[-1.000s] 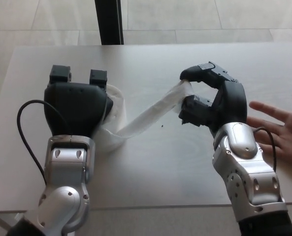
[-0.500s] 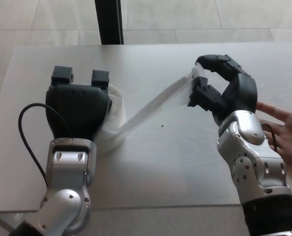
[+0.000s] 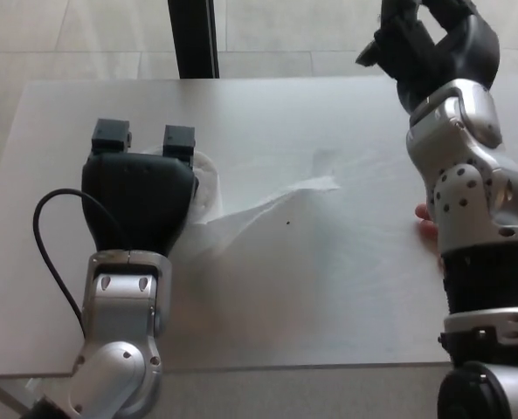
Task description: A toilet paper roll is kept in the middle of the desk infront of the robot. The robot places its left hand on the top of the toilet paper roll to hold it still and uses its right hand to tear off a piece of toilet paper from it and hands the paper to a person
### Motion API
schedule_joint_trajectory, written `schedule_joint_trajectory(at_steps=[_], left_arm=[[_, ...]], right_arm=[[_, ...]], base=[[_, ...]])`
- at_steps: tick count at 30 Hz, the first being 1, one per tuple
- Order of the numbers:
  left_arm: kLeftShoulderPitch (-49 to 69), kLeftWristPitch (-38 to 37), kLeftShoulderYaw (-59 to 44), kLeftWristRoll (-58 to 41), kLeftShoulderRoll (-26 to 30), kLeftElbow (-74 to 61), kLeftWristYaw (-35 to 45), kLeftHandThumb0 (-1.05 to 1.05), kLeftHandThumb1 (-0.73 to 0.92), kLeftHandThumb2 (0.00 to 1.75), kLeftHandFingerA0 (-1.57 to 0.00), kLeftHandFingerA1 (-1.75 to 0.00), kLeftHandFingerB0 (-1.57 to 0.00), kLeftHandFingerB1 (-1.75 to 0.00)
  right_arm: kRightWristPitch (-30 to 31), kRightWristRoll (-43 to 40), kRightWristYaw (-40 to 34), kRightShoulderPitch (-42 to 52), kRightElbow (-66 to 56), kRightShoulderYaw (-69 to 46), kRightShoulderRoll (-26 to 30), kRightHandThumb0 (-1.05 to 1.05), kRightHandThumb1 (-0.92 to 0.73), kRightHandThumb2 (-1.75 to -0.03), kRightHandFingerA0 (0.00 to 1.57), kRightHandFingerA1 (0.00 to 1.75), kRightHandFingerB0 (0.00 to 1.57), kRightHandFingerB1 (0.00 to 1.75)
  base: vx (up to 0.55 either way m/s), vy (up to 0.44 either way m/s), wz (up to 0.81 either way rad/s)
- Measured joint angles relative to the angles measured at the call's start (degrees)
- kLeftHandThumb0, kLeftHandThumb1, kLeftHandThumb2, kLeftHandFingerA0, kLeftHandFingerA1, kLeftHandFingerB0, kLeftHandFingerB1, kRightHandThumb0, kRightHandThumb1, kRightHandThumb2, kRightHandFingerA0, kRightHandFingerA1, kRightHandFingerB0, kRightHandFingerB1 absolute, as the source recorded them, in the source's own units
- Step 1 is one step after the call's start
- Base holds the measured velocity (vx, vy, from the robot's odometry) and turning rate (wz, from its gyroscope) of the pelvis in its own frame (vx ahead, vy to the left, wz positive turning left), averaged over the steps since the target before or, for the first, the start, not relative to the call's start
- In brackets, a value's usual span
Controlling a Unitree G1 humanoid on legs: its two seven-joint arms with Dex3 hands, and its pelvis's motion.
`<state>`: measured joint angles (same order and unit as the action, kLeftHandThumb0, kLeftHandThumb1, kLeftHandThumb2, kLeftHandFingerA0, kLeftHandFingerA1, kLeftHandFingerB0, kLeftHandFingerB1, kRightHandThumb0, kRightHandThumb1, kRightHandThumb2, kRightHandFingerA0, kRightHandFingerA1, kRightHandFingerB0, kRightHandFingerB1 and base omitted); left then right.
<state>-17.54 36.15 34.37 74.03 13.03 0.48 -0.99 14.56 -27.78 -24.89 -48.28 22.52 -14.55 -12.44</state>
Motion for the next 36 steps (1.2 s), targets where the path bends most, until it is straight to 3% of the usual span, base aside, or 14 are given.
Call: schedule_joint_trajectory(at_steps=[1, 2, 5, 10, 18, 19, 20, 23, 24, 25, 26, 29, 30, 36], left_arm=[[0.1, 0.0, 0.1, 0.0, 0.0, 0.0, 0.0, -0.38, 0.82, 0.74, -0.3, -0.75, -0.21, -0.4], [0.2, 0.0, 0.1, 0.0, 0.0, 0.0, -0.1, -0.38, 0.8, 0.78, -0.31, -0.81, -0.22, -0.4], [0.7, 0.0, 0.4, 0.1, 0.1, 0.2, -0.1, -0.39, 0.8, 0.77, -0.33, -0.88, -0.22, -0.4], [1.4, 0.0, 1.0, 0.1, 0.5, 0.4, -0.1, -0.4, 0.84, 0.72, -0.34, -0.77, -0.21, -0.39], [1.6, 0.0, 1.4, 0.3, 0.8, 0.6, -0.1, -0.39, 0.84, 0.71, -0.34, -0.67, -0.24, -0.39], [1.6, 0.0, 1.4, 0.3, 0.8, 0.6, -0.1, -0.39, 0.83, 0.73, -0.32, -0.68, -0.23, -0.39], [1.5, 0.0, 1.4, 0.3, 0.8, 0.6, -0.2, -0.38, 0.82, 0.73, -0.32, -0.7, -0.22, -0.39], [1.4, 0.0, 1.3, 0.3, 0.8, 0.3, -0.2, -0.4, 0.85, 0.7, -0.3, -0.63, -0.22, -0.38], [1.4, 0.0, 1.3, 0.3, 0.9, 0.2, -0.2, -0.39, 0.83, 0.71, -0.34, -0.66, -0.25, -0.4], [1.4, 0.0, 1.2, 0.3, 1.0, 0.0, -0.2, -0.39, 0.84, 0.7, -0.33, -0.65, -0.25, -0.4], [1.4, 0.0, 1.2, 0.3, 1.0, -0.1, -0.2, -0.41, 0.86, 0.69, -0.32, -0.63, -0.25, -0.38], [1.4, 0.0, 1.0, 0.3, 1.3, -0.6, -0.3, -0.41, 0.87, 0.68, -0.32, -0.65, -0.25, -0.38], [1.4, 0.0, 1.0, 0.3, 1.4, -0.7, -0.3, -0.41, 0.88, 0.66, -0.33, -0.63, -0.25, -0.38], [1.5, 0.0, 0.9, 0.3, 2.1, -1.4, -0.5, -0.37, 0.81, 0.75, -0.36, -0.75, -0.25, -0.41]], right_arm=[[-0.1, -0.5, -0.4, -0.9, 0.2, -0.7, 0.0, -0.57, -0.76, -1.14, 1.34, 1.52, 1.18, 1.42], [-0.3, -1.3, -1.1, -2.7, 0.5, -1.9, 0.0, -0.5, -0.91, -0.79, 1.13, 1.75, 0.9, 1.75], [-1.0, -3.2, -3.2, -6.9, 1.0, -5.1, -0.5, -0.45, -0.91, -0.78, 1.11, 1.75, 0.85, 1.75], [-2.6, -6.6, -6.8, -11.4, 0.5, -10.4, -1.3, -0.26, -0.43, -1.49, 1.11, 1.75, 0.85, 1.75], [-0.4, -6.4, -6.8, -6.7, -8.2, -6.3, 1.0, -0.18, -0.37, -1.47, 1.01, 1.75, 0.73, 1.71], [0.5, -6.1, -6.2, -4.7, -9.7, -4.5, 2.2, -0.22, -0.39, -1.35, 0.98, 1.75, 0.73, 1.7], [1.0, -6.0, -5.9, -3.8, -10.2, -3.7, 2.8, -0.27, -0.38, -1.2, 1.28, 1.47, 1.04, 1.32], [3.1, -4.6, -3.8, 1.7, -13.0, 1.4, 8.2, -0.3, -0.34, -1.18, 1.25, 1.43, 1.08, 1.32], [3.4, -4.1, -3.2, 3.2, -13.6, 2.7, 9.9, -0.26, -0.31, -1.39, 0.99, 1.75, 0.86, 1.63], [3.8, -3.5, -2.5, 5.1, -14.1, 4.2, 12.1, -0.27, -0.31, -1.39, 0.98, 1.75, 0.84, 1.56], [4.0, -3.0, -1.9, 6.5, -14.3, 5.2, 13.8, -0.34, -0.44, -1.22, 1.25, 1.4, 0.89, 1.14], [4.5, -0.7, -0.1, 11.5, -14.8, 9.5, 20.1, -0.35, -0.45, -1.15, 1.22, 1.37, 0.93, 1.16], [4.5, -0.3, 0.1, 12.0, -14.9, 10.2, 20.9, -0.27, -0.44, -1.17, 0.88, 1.75, 0.77, 1.41], [4.5, 4.8, 2.3, 17.5, -14.9, 17.6, 31.0, -0.15, -0.58, -0.93, 0.85, 1.73, 0.73, 1.55]], base=[[0.0, 0.0, 0.0], [0.0, 0.0, 0.0], [0.0, 0.0, 0.0], [0.0, 0.0, 0.0], [0.0, 0.0, 0.0], [0.0, 0.0, 0.0], [0.0, 0.0, 0.0], [0.0, 0.0, 0.0], [0.0, 0.0, 0.0], [0.0, 0.0, 0.0], [0.0, 0.0, 0.0], [0.0, 0.0, 0.0], [0.0, 0.0, 0.0], [0.0, 0.0, 0.0]])
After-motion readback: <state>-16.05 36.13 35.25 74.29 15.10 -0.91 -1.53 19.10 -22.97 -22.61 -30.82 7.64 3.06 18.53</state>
